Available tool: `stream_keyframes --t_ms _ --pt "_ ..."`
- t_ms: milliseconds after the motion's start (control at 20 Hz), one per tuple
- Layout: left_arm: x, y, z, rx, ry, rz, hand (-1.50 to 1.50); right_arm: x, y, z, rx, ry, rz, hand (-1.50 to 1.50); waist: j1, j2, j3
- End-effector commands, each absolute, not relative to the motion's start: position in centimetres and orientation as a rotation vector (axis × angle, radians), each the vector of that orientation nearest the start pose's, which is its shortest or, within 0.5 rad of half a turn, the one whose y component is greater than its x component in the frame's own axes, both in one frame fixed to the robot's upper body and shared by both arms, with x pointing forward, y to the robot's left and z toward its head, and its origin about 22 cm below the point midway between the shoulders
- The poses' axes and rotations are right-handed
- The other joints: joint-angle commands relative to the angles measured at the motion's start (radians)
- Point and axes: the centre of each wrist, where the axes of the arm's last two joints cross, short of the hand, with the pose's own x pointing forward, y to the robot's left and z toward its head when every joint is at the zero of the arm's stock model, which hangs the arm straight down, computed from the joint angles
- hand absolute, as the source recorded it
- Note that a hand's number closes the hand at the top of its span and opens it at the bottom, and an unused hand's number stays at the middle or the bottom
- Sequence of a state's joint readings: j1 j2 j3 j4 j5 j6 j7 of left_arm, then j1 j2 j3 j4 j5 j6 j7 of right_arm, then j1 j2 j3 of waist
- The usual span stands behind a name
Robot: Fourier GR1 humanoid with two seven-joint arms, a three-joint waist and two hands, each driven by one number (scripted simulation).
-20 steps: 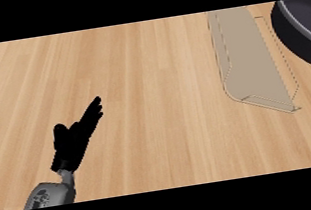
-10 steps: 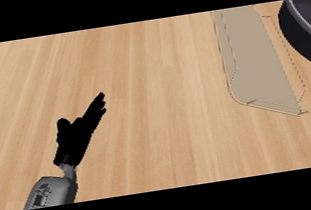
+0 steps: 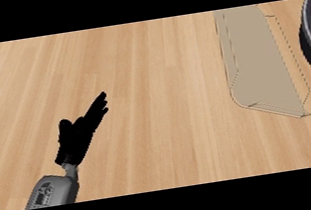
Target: Pick the cupcake from the tray and place it in the pot
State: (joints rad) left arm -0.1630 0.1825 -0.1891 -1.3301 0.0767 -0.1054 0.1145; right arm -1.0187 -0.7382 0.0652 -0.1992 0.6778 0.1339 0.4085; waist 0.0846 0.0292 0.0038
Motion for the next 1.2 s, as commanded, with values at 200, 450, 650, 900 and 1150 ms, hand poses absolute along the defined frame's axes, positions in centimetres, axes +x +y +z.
stream_keyframes --t_ms 200,450,650,900,1150 --pt "27.4 21.5 -1.8 -0.108 -1.313 -0.336 0.0 42.4 -40.1 13.7 -1.033 -0.885 0.343 -1.5 -0.016 0.0 0.003" --pt "27.5 23.2 -1.7 -0.095 -1.302 -0.312 0.0 42.3 -41.1 16.2 -1.046 -1.176 0.011 -1.5 -0.023 0.002 0.004" --pt "27.1 23.2 -1.6 -0.097 -1.303 -0.318 0.0 41.5 -43.3 18.3 -1.091 -1.283 -0.274 -1.5 -0.031 -0.003 0.003" --pt "26.5 23.5 -2.1 -0.079 -1.297 -0.313 0.0 39.6 -46.5 19.0 -1.148 -1.372 -0.5 -1.5 -0.035 -0.006 0.002" --pt "26.3 23.7 -2.1 -0.066 -1.302 -0.308 0.0 36.9 -49.7 17.9 -1.1 -1.478 -0.538 -1.5 -0.061 -0.017 -0.001"
